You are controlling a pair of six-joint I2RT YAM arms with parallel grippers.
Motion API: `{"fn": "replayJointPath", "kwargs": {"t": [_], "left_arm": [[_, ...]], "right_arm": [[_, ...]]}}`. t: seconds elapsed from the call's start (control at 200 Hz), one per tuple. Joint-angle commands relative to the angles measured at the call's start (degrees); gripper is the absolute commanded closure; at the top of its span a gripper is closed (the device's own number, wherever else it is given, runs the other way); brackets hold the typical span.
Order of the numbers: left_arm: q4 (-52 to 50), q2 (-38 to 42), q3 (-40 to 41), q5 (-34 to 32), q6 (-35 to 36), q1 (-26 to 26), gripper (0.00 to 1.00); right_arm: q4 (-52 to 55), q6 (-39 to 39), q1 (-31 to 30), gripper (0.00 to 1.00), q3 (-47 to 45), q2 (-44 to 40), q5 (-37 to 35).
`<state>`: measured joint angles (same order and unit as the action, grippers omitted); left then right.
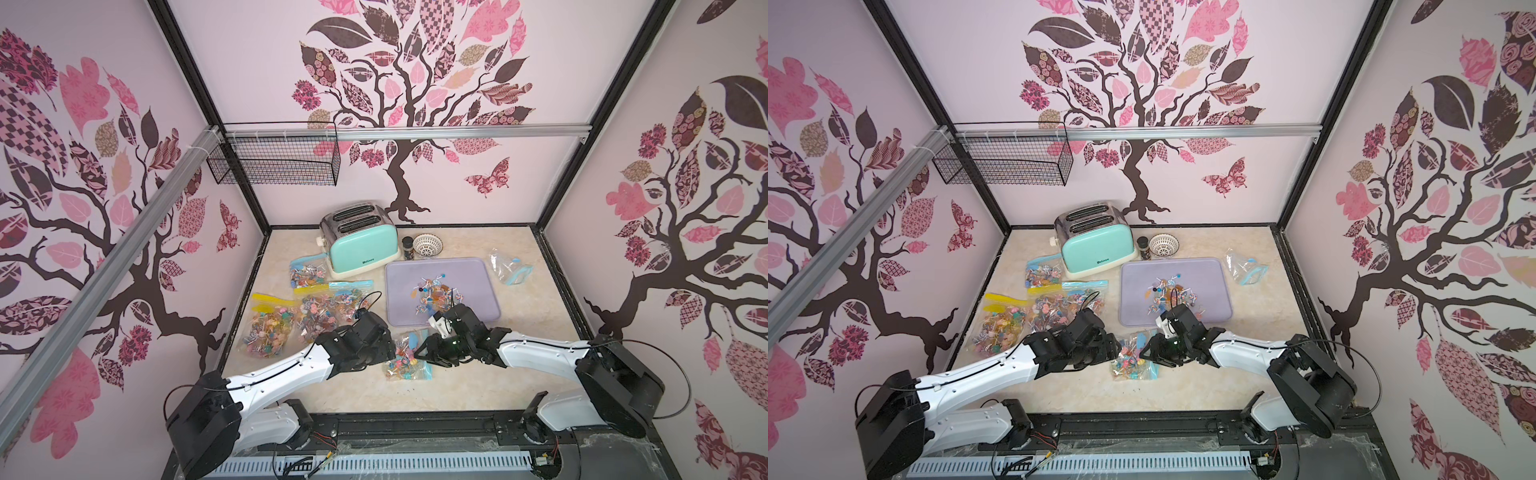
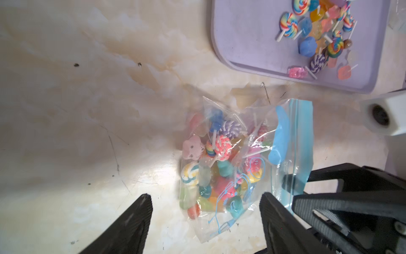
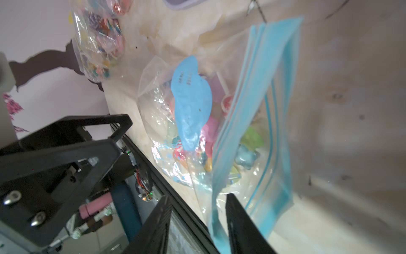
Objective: Pour candies out of the ziploc bag
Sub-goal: Pick up the ziploc bag from the center of the board.
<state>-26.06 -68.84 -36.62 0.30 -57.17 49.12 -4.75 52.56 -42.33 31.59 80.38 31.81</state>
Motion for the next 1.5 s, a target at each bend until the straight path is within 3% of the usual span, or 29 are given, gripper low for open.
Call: {"fn": "replayJointPath", "kwargs": {"t": [0.0, 0.1, 0.175, 0.545, 0.625, 0.775, 1.035, 1.255, 1.496], "left_arm": [[7.9, -0.9, 1.1, 4.7, 1.2, -0.2, 0.19], [10.4, -2.2, 1.7, 5.6, 1.5, -0.3, 0.19], [11.2, -3.8, 1.7, 5.9, 1.8, -0.2, 0.19], [10.2, -10.2, -0.1, 6.0, 2.5, -0.3, 0.23], [11.0, -9.9, 0.0, 6.1, 2.2, -0.3, 0.33], [11.1, -9.4, 0.1, 5.9, 2.0, -0.3, 0.65], [10.2, -8.5, 0.5, 4.9, 1.4, -0.3, 1.00], [7.9, -5.9, -0.7, 3.6, 1.9, -0.3, 1.00], [1.8, -5.2, -10.1, 1.3, 6.8, -0.7, 1.00]], "right_arm": [[-1.2, -0.7, -0.3, 0.70, 0.3, 0.2, 0.5], [-1.1, -0.8, -0.3, 0.83, 0.7, 0.1, 0.0], [-0.9, -1.0, -0.3, 1.00, 1.0, 0.2, -0.3], [-0.3, -1.8, -0.3, 1.00, 1.4, 0.0, -0.8], [-0.5, -1.9, -0.3, 1.00, 1.4, 0.2, -0.8], [-1.0, -1.8, -0.2, 1.00, 1.2, 0.6, -0.6], [-0.7, -2.0, -0.3, 1.00, 1.5, 0.1, -0.6], [5.7, -5.9, -0.2, 1.00, 6.2, -2.0, -2.9], [18.2, -13.3, 1.0, 1.00, 18.0, -3.3, -9.5]]}}
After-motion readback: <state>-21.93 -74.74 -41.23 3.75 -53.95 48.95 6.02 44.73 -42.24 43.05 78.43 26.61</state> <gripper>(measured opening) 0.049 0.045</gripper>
